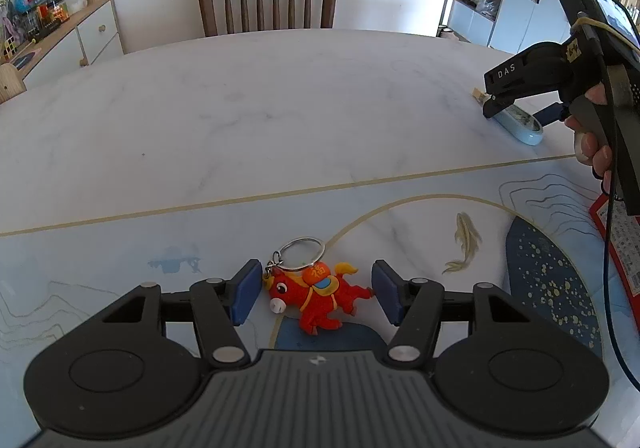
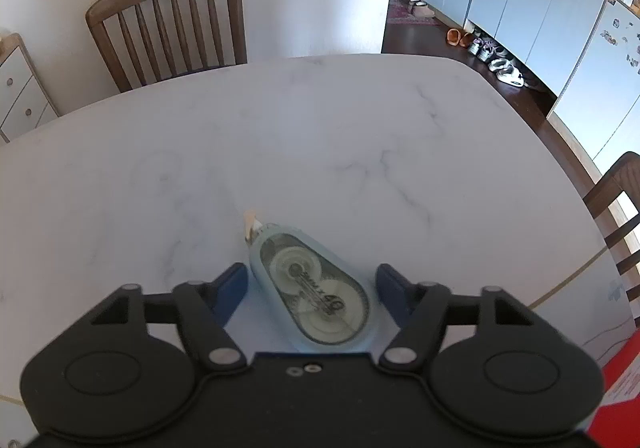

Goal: Organize objects
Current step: 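Carry the horse keychain and correction tape over the shoebox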

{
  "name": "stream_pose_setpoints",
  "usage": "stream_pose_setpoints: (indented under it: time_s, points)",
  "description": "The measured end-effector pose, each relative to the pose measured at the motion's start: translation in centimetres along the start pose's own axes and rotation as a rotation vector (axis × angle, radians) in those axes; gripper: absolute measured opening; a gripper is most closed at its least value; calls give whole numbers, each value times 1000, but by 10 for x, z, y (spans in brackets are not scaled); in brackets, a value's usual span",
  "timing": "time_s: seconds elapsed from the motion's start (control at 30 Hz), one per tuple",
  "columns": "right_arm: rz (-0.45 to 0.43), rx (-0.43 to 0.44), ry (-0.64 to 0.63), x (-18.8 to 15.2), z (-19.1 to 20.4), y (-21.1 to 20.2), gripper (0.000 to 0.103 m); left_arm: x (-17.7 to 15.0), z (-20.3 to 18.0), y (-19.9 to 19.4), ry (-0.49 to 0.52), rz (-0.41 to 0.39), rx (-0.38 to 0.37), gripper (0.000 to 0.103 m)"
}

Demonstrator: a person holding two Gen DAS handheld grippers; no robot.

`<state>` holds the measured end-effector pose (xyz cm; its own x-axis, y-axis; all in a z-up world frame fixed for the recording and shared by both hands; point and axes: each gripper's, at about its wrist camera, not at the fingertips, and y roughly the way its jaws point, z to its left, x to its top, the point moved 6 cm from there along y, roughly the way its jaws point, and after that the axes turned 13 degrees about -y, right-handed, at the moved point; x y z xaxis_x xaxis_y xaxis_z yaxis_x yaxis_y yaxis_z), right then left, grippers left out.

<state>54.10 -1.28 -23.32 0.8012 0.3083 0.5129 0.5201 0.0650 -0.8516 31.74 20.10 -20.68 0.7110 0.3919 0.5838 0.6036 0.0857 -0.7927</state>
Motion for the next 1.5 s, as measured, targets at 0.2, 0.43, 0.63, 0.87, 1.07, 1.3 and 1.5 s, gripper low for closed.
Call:
stream_pose_setpoints:
  time_s: [0.2,0.43,0.63,0.87,1.07,1.3,1.5]
  points:
    - [-8,23,-16,-12,9,-10,64,0,0,-1,-9,6,-10,60]
    - [-3,119,-29,-40,31,-40,64,-5,0,-6,-28,30,-24,59]
    - [9,195,-55,-71,45,-75,64,-14,-5,-14,-10,46,-23,59]
    - [9,241,-82,-102,52,-113,64,-23,-15,-33,7,46,-34,59]
    - [-8,259,-80,-121,44,-147,64,-26,-27,-56,24,36,-49,59]
    - [-40,264,-84,-138,31,-183,64,-24,-43,-85,36,16,-71,59]
    - [-54,291,-75,-150,18,-211,64,-25,-59,-110,39,6,-81,59]
